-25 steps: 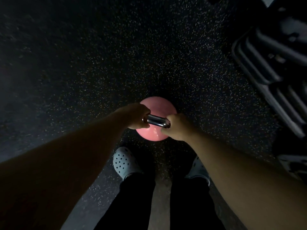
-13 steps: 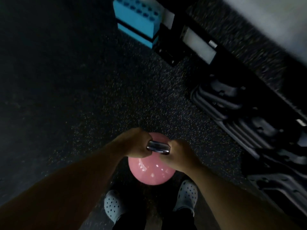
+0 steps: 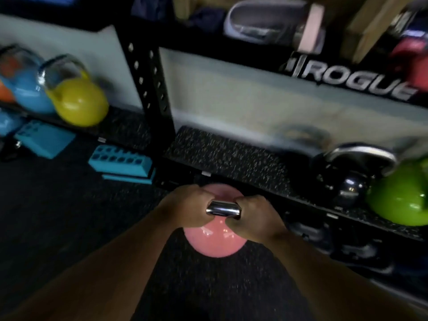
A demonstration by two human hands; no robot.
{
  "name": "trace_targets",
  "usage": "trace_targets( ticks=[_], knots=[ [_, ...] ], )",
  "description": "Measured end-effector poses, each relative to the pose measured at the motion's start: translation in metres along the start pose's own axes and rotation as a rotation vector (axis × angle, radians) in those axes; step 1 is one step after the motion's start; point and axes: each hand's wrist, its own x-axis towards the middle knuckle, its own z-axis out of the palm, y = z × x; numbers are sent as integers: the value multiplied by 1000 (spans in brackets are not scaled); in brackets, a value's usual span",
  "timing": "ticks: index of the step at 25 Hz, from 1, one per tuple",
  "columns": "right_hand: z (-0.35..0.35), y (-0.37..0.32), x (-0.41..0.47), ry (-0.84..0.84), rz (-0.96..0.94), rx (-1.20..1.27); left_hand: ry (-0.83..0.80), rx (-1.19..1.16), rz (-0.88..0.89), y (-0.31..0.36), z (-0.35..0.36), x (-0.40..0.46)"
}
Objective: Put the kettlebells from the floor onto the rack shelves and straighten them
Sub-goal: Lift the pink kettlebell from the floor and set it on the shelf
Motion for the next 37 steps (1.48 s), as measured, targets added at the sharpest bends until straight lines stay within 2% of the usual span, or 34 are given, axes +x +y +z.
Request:
trace_targets(
  ticks=[4,9,13,18,25,30,37],
  knots=[
    [-55,33,59,131,29,-60,62,52,101,2,-41,91],
    [-91,63,117,209,143,-76,148,86,218,-3,-61,178],
    [-98,88,151,194,207,-17,152,30,295,-15,-63,231],
    [-81,110,175,281,271,9,182,-43,350,-23,-46,270],
    [-80,125,207,321,288,-13,236,-143,253,-35,-35,308],
    [-76,131,232,380,471,-1,320,-175,113,-28,-30,324],
    [-70,139,245,386,516,-22,368,-245,46,-27,-24,332]
  ],
)
